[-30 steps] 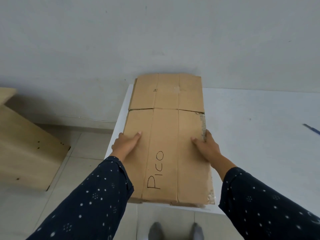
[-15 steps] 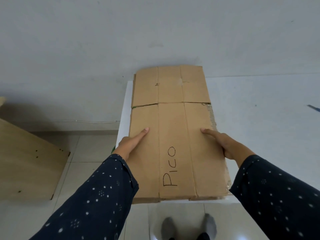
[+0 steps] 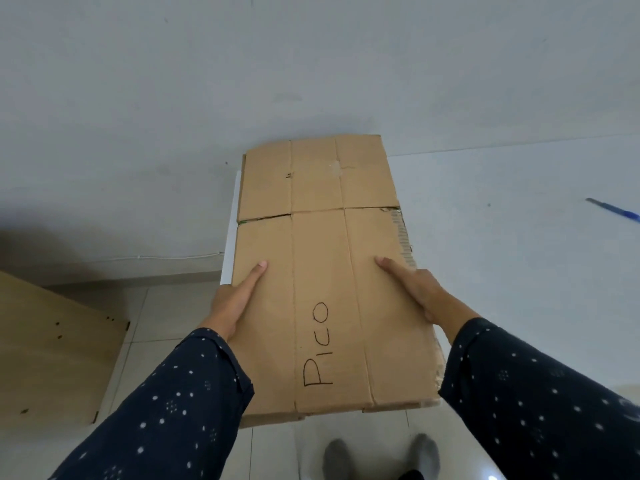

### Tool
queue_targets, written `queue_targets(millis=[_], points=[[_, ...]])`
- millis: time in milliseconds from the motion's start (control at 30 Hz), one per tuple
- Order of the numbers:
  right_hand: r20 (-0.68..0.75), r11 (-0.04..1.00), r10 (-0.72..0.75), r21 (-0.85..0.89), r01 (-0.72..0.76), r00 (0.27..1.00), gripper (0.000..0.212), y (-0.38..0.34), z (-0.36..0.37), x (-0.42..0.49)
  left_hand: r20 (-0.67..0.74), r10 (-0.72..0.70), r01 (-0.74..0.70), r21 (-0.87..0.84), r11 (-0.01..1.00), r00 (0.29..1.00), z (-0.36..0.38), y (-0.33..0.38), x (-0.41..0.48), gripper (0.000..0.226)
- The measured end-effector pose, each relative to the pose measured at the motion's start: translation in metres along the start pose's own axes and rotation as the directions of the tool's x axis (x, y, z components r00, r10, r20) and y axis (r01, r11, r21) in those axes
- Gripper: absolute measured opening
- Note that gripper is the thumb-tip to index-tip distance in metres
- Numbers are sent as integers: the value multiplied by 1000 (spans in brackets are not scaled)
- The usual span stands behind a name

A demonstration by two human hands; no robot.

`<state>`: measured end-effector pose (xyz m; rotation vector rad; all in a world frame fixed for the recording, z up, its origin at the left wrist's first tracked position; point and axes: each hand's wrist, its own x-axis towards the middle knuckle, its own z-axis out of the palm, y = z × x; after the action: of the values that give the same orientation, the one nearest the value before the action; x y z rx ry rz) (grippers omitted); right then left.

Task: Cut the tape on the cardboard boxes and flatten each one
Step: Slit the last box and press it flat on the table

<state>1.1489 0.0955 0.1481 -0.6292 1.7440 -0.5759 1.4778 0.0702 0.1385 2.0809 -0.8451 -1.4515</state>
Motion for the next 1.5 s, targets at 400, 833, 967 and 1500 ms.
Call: queue_targets(millis=[400, 833, 967, 1500], points=[[-185, 974, -224, -4, 227, 957, 81, 22, -93, -40, -240, 157, -139, 93, 986, 958, 78, 25, -98, 84], [-255, 958, -286, -55, 282, 924, 88, 66, -369, -68, -210, 250, -236, 88, 968, 945, 312, 69, -234, 83], [-272, 955, -296, -62, 291, 916, 83, 72, -438, -58, -176, 261, -250, 85, 965, 949, 376, 89, -252, 79], [-332, 950, -309, -79, 301, 891, 93, 73, -747, -7, -126, 329, -321, 79, 944, 936, 653, 197, -340, 107]])
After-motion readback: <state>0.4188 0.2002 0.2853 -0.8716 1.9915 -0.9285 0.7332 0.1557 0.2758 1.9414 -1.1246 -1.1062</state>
